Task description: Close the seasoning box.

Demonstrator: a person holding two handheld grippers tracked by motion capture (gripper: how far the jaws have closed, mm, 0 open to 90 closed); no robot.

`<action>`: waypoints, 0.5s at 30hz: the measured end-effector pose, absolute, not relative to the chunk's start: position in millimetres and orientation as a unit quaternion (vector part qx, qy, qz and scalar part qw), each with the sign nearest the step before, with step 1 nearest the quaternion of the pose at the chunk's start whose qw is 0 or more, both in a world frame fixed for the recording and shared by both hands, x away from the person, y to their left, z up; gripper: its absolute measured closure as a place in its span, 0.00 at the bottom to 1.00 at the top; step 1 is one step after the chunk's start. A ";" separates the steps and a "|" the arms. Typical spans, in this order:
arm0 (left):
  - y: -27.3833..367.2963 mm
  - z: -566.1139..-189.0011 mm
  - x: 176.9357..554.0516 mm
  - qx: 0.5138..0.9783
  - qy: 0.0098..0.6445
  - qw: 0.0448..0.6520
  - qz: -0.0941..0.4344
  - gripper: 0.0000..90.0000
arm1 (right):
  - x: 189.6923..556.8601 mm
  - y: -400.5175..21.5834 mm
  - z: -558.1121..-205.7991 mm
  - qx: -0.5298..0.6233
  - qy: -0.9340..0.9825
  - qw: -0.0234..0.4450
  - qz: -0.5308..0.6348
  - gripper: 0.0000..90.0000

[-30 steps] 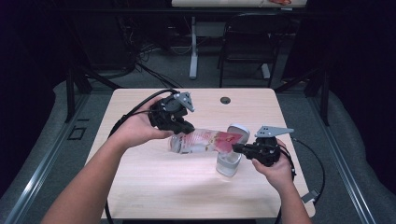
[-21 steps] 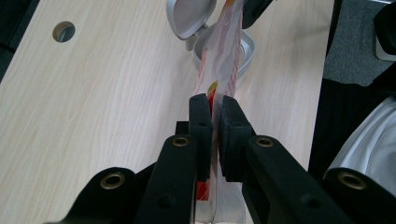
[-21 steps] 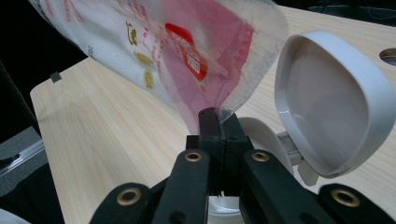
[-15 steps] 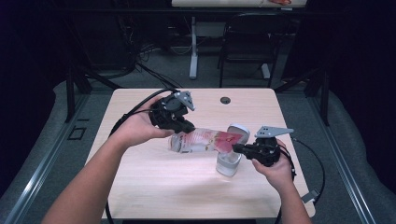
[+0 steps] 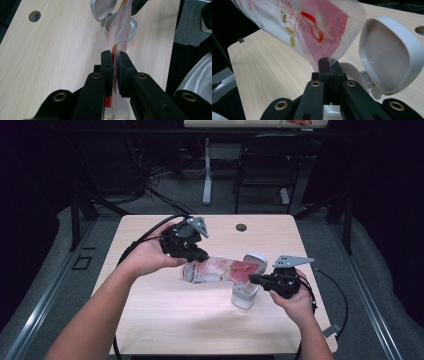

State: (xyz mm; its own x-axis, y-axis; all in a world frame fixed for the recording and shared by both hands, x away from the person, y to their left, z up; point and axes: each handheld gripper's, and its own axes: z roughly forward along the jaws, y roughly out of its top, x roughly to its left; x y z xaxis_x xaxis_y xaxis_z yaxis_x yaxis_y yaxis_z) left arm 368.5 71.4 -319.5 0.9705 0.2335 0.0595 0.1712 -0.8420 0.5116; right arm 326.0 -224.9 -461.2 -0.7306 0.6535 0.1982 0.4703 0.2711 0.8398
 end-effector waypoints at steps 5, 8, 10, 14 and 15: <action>71.3 -319.6 368.9 0.958 0.106 0.260 0.060 0.95 | 326.2 -224.9 -461.4 0.355 0.791 0.094 0.489 1.00; 71.2 -319.5 369.1 0.958 0.105 0.260 0.059 0.95 | 326.2 -224.9 -461.5 0.355 0.791 0.094 0.489 1.00; 70.9 -319.3 369.3 0.958 0.105 0.259 0.059 0.95 | 326.2 -224.9 -461.6 0.355 0.791 0.094 0.489 1.00; 69.9 -319.1 369.3 0.958 0.106 0.259 0.060 0.95 | 326.3 -225.0 -461.8 0.356 0.791 0.095 0.489 1.00; 69.9 -319.1 369.3 0.958 0.106 0.259 0.060 0.95 | 326.4 -225.0 -461.8 0.356 0.790 0.095 0.489 1.00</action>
